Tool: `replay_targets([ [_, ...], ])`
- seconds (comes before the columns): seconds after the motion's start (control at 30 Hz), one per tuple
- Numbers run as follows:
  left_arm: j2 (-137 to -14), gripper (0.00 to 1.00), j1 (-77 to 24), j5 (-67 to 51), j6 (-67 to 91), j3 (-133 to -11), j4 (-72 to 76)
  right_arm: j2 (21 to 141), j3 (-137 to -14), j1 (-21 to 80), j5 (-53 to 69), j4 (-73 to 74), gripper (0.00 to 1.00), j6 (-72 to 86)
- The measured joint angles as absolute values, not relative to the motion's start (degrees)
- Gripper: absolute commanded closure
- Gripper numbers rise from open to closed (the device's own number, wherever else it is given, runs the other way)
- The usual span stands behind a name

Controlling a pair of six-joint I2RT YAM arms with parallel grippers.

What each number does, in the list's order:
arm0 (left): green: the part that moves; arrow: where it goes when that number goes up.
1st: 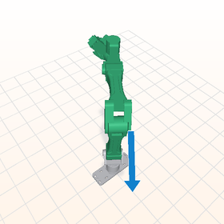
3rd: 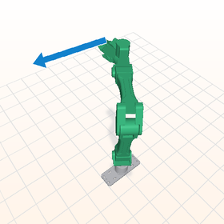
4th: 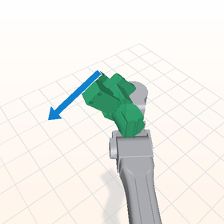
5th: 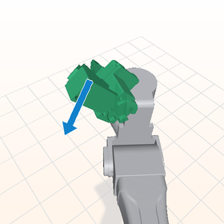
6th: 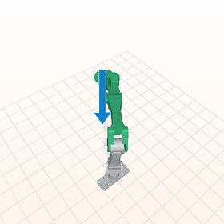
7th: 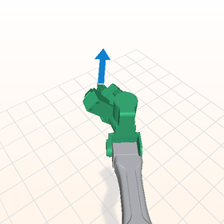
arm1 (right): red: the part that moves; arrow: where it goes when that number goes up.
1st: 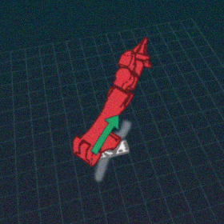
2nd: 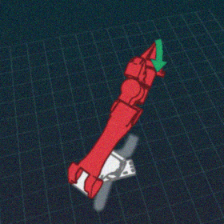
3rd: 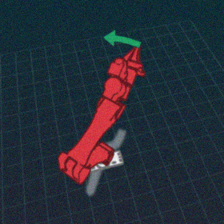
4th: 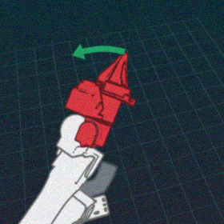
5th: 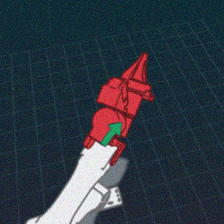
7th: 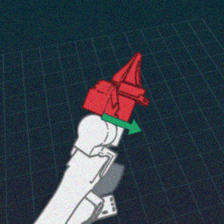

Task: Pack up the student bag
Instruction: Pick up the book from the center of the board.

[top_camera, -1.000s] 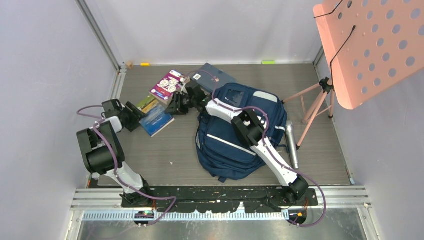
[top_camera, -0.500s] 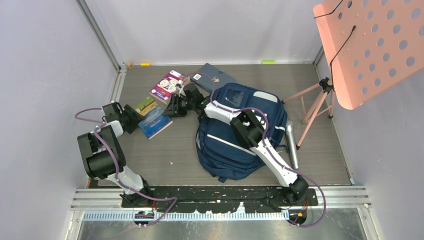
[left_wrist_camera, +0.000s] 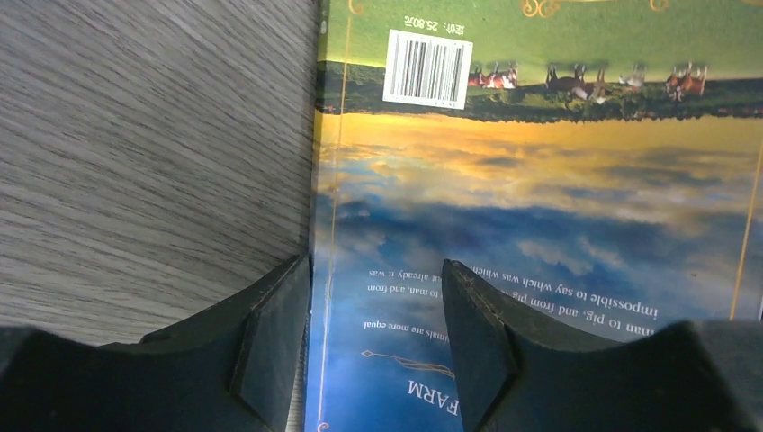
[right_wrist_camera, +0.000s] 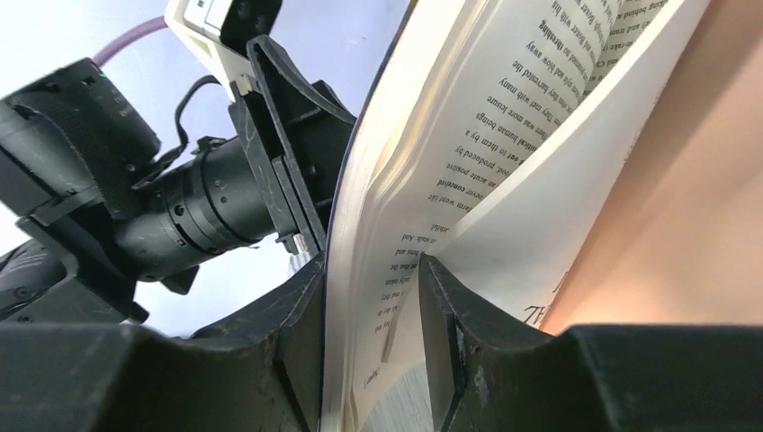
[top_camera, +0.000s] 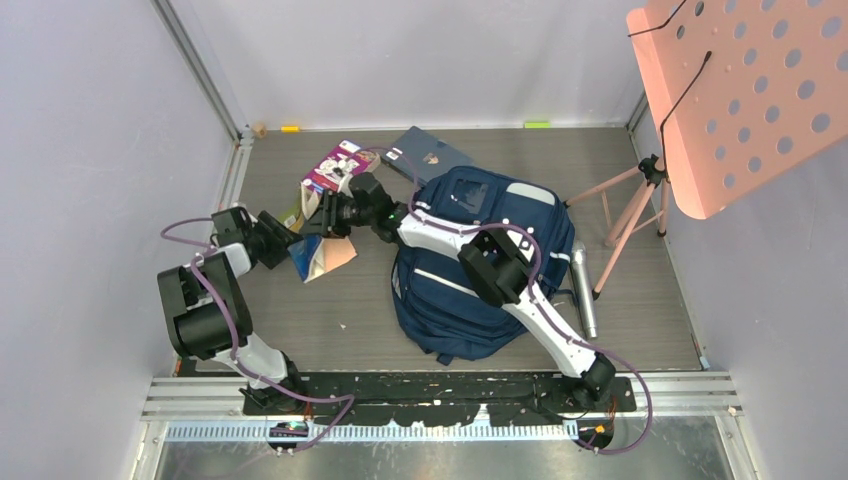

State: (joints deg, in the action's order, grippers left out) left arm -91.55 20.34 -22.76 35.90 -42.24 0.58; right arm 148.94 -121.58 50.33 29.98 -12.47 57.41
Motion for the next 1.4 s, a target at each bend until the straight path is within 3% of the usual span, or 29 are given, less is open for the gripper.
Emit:
replay_targets([
  [0.13,-91.53,0.43,20.34,-23.11,35.90,-42.17,0.58,146.71,-121.60,51.33,26.11,-5.30,0.61,52.53],
  [0.37,-90.43,0.43,19.40,-24.08,35.79,-41.76,-1.83,143.87,-117.51,51.33,17.78,3.60,0.59,46.33],
  [0.4,-90.24,0.43,19.14,-24.23,35.77,-41.74,-2.44,143.52,-116.81,51.29,16.95,4.19,0.63,45.69],
  [0.47,-90.19,0.41,19.07,-24.64,35.79,-41.74,-2.98,143.00,-116.20,51.22,16.51,4.36,0.88,45.06],
  [0.53,-90.08,0.37,19.07,-24.95,35.75,-41.74,-3.20,142.43,-115.42,51.20,16.51,3.97,0.98,44.58],
  [0.67,-88.49,0.24,18.72,-25.98,35.29,-41.74,-6.15,140.33,-110.50,51.13,16.10,2.15,0.99,44.40],
  [0.83,-82.35,0.18,17.61,-29.10,34.94,-42.06,-11.77,133.23,-99.98,50.87,15.42,-0.62,0.99,43.77],
  [1.2,-71.59,0.15,16.03,-43.24,36.32,-51.59,-11.60,97.91,-77.97,46.94,7.81,-8.25,1.00,40.97],
  [1.4,-72.42,0.14,6.98,-51.62,43.57,-53.98,-4.38,80.27,-69.78,45.23,2.66,-13.98,1.00,39.44],
])
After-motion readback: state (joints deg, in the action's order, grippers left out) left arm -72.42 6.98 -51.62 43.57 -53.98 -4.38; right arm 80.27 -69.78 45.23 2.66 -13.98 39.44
